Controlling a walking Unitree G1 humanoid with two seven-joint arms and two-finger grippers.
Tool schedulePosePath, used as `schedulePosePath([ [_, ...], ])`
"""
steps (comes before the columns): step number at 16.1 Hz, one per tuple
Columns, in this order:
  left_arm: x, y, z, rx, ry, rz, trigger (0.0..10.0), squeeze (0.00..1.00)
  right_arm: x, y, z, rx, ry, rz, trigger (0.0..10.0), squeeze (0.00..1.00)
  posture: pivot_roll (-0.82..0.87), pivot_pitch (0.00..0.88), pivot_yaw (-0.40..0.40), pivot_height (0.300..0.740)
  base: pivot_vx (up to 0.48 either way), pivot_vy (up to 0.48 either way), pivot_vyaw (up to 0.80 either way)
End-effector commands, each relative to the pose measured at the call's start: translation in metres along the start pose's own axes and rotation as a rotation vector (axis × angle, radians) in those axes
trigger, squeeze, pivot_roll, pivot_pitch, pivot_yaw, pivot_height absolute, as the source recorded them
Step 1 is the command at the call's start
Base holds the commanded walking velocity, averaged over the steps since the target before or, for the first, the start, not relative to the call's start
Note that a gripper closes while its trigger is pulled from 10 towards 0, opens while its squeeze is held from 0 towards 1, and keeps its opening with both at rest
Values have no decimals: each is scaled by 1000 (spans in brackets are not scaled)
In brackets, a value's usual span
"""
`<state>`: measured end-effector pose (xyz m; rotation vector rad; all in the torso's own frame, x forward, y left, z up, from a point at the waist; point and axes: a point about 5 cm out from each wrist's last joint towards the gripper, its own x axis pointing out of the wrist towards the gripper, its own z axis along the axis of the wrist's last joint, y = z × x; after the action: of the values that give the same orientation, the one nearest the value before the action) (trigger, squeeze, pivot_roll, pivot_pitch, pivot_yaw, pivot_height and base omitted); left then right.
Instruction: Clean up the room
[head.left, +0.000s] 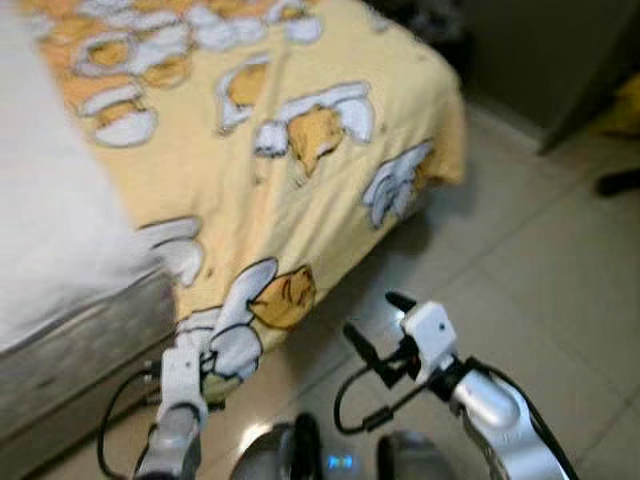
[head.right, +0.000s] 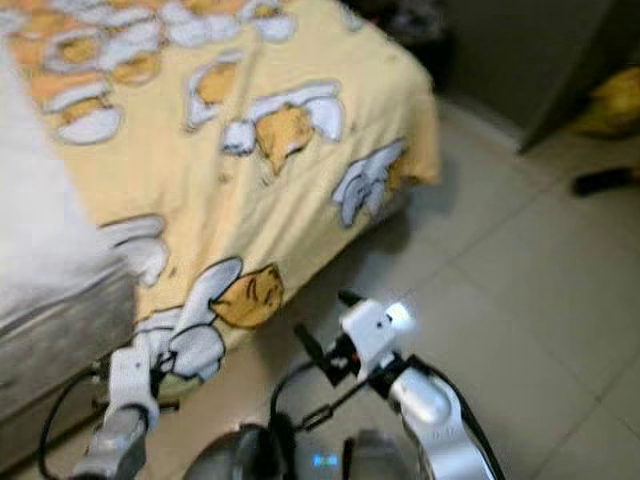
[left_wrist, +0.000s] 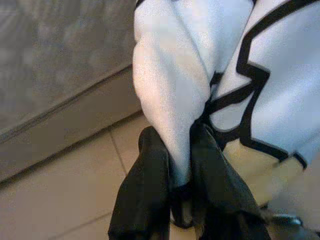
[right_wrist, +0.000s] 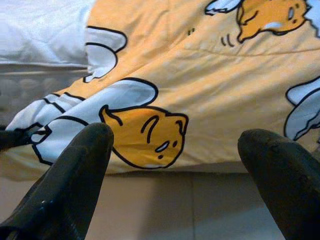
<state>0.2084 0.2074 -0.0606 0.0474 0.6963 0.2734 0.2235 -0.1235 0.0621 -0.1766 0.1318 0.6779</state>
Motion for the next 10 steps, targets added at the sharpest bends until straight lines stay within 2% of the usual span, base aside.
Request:
schedulePosePath([
  [1,-4,3,-14,-7,54,14,10000,1000,-2,-1,-4,0,16,-7,10000,0,-199,190,90,740,0,0,0],
  [4,-5,-6,-15,-45,67,-16,10000,1000,-2,-1,-6,-3,21,-4,10000,0,-198,186,88,740,0,0,0],
  [7,-10,-21,-26,-82,105,-72,10000,1000,-2,-2,-7,-3,24,-3,10000,0,-197,186,90,740,0,0,0],
  [9,-10,-17,-23,-54,84,-43,10000,1000,0,-5,-5,-1,14,-31,10000,0,-194,178,95,740,0,0,0],
  [10,-7,-12,-9,27,-26,-19,10000,0,2,-14,-3,1,-3,-105,10000,0,-185,161,104,740,0,0,0],
])
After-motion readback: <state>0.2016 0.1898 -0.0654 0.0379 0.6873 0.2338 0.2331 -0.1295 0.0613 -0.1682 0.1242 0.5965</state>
